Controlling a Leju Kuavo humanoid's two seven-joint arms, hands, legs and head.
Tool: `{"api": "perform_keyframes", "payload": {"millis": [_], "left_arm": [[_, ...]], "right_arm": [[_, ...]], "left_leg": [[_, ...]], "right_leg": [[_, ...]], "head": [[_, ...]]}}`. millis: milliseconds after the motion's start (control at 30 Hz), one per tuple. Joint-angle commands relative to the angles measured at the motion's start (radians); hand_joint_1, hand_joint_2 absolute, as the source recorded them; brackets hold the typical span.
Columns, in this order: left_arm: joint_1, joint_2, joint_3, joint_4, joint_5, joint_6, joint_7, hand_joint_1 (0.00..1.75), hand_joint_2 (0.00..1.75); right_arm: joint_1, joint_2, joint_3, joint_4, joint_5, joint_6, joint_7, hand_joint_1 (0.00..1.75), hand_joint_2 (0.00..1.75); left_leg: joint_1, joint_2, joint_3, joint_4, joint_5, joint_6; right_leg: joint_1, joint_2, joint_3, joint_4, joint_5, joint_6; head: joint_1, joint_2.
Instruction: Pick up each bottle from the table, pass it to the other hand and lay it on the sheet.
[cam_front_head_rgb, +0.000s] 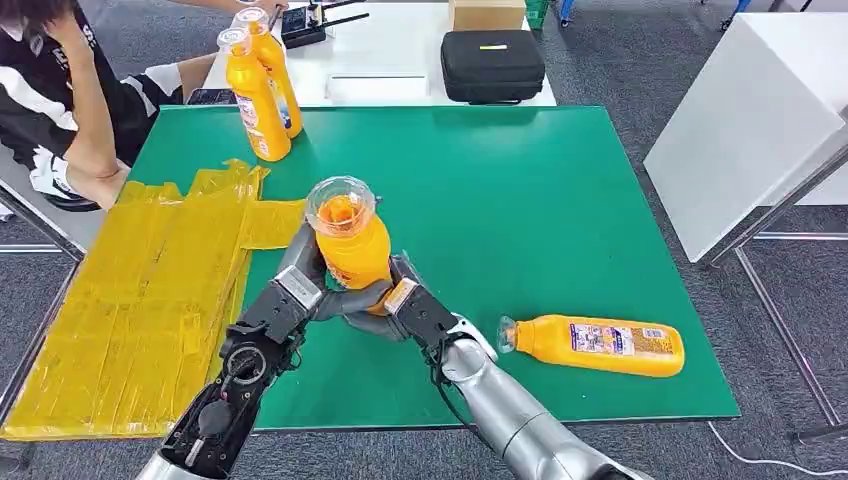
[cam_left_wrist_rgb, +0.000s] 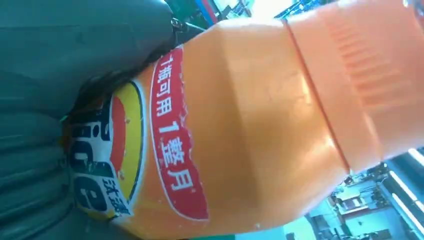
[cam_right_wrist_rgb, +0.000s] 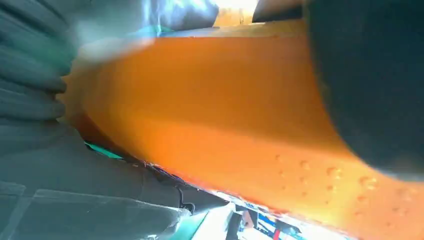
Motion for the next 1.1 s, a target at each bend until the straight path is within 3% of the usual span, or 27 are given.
{"api": "perform_keyframes", "payload": {"millis": [33, 167, 200, 233, 367, 400, 433, 467, 567, 633, 800, 900, 967, 1100], "left_arm": [[-0.024, 0.025, 0.005, 0.003, 0.029, 0.005, -0.007, 1.75, 1.75], [-0.029, 0.022, 0.022, 0.001, 0.038, 0.011, -0.005, 1.75, 1.75], [-0.031, 0.022, 0.027, 0.001, 0.039, 0.011, -0.005, 1.75, 1.75], [-0.030, 0.021, 0.029, 0.000, 0.040, 0.011, -0.005, 1.75, 1.75], [-0.021, 0.023, 0.047, -0.008, 0.042, 0.015, -0.006, 1.75, 1.75], [-0.023, 0.023, 0.049, -0.009, 0.043, 0.016, -0.007, 1.75, 1.75], [-0.026, 0.024, 0.052, -0.010, 0.043, 0.017, -0.007, 1.75, 1.75], [-0.027, 0.025, 0.054, -0.011, 0.042, 0.019, -0.007, 1.75, 1.75], [-0.045, 0.042, 0.044, -0.009, 0.000, 0.015, 0.005, 1.75, 1.75], [-0.056, 0.050, 0.061, -0.005, -0.116, 0.104, 0.014, 1.75, 1.75], [-0.092, 0.103, 0.143, 0.031, -0.122, 0.024, 0.072, 1.75, 1.75], [-0.119, 0.127, 0.187, 0.083, -0.239, 0.090, 0.075, 1.75, 1.75], [-0.143, 0.143, 0.195, 0.122, -0.351, 0.166, 0.097, 1.75, 1.75], [-0.148, 0.138, 0.197, 0.132, -0.355, 0.166, 0.094, 1.75, 1.75]], "right_arm": [[0.015, -0.025, 0.022, -0.041, 0.005, -0.025, -0.001, 1.75, 1.75], [0.016, -0.035, 0.014, -0.075, 0.014, -0.048, 0.003, 1.75, 1.75], [0.018, -0.037, 0.012, -0.083, 0.014, -0.053, 0.006, 1.75, 1.75], [0.019, -0.037, 0.011, -0.086, 0.015, -0.055, 0.007, 1.75, 1.75], [0.041, -0.049, -0.004, -0.124, 0.015, -0.085, 0.006, 1.75, 1.75], [0.045, -0.051, -0.006, -0.133, 0.018, -0.094, 0.007, 1.54, 1.75], [0.051, -0.050, -0.010, -0.147, 0.017, -0.108, 0.005, 0.26, 1.75], [0.055, -0.050, -0.015, -0.157, 0.019, -0.124, 0.002, 0.00, 1.75], [0.079, -0.064, -0.028, -0.243, 0.006, -0.157, 0.002, 0.00, 1.75], [0.109, -0.081, -0.044, -0.331, 0.000, -0.199, 0.014, 0.00, 1.75], [0.167, -0.129, -0.083, -0.511, 0.010, -0.280, 0.046, 0.00, 1.75], [0.217, -0.151, -0.117, -0.612, 0.039, -0.354, 0.046, 0.00, 1.75], [0.242, -0.159, -0.126, -0.660, 0.054, -0.378, 0.048, 0.00, 1.75], [0.243, -0.156, -0.124, -0.666, 0.059, -0.380, 0.054, 0.00, 1.75]], "left_leg": [[0.001, 0.000, 0.005, 0.000, -0.003, -0.002], [0.001, -0.001, 0.004, 0.000, -0.002, -0.002], [0.002, 0.000, 0.011, 0.002, -0.007, -0.004], [0.001, 0.000, 0.005, 0.001, -0.003, -0.002], [0.001, 0.000, 0.004, 0.000, -0.002, -0.002], [0.001, 0.000, 0.008, 0.001, -0.004, -0.003], [0.001, 0.000, 0.005, 0.000, -0.003, -0.002], [0.001, 0.000, 0.007, 0.001, -0.004, -0.003], [0.001, -0.001, 0.004, 0.000, -0.002, -0.002], [0.001, -0.002, 0.004, 0.001, -0.002, -0.002], [0.001, -0.001, 0.007, 0.002, -0.004, -0.003], [0.000, -0.001, 0.003, 0.000, -0.001, -0.002], [0.001, -0.001, 0.008, 0.002, -0.004, -0.004], [0.001, -0.001, 0.007, 0.001, -0.004, -0.003]], "right_leg": [[0.001, -0.002, 0.005, 0.000, -0.003, -0.002], [0.001, -0.002, 0.005, 0.000, -0.002, -0.002], [0.002, -0.003, 0.011, 0.002, -0.007, -0.004], [0.001, -0.002, 0.005, 0.001, -0.003, -0.002], [0.001, -0.002, 0.004, 0.000, -0.002, -0.002], [0.002, -0.003, 0.008, 0.001, -0.004, -0.003], [0.001, -0.002, 0.005, 0.000, -0.002, -0.002], [0.001, -0.002, 0.007, 0.001, -0.004, -0.003], [0.001, -0.002, 0.004, 0.001, -0.002, -0.002], [0.001, -0.003, 0.004, 0.001, -0.003, -0.002], [0.002, -0.003, 0.006, 0.002, -0.004, -0.003], [0.001, -0.003, 0.002, 0.000, -0.002, -0.002], [0.002, -0.004, 0.007, 0.002, -0.005, -0.003], [0.002, -0.003, 0.006, 0.001, -0.004, -0.003]], "head": [[0.000, 0.000], [0.000, 0.000], [0.000, 0.000], [0.000, 0.000], [0.000, 0.000], [0.000, 0.000], [0.000, 0.000], [0.000, 0.000], [0.000, 0.000], [0.000, 0.000], [0.000, 0.000], [0.000, 0.000], [0.000, 0.000], [0.000, 0.000]]}}
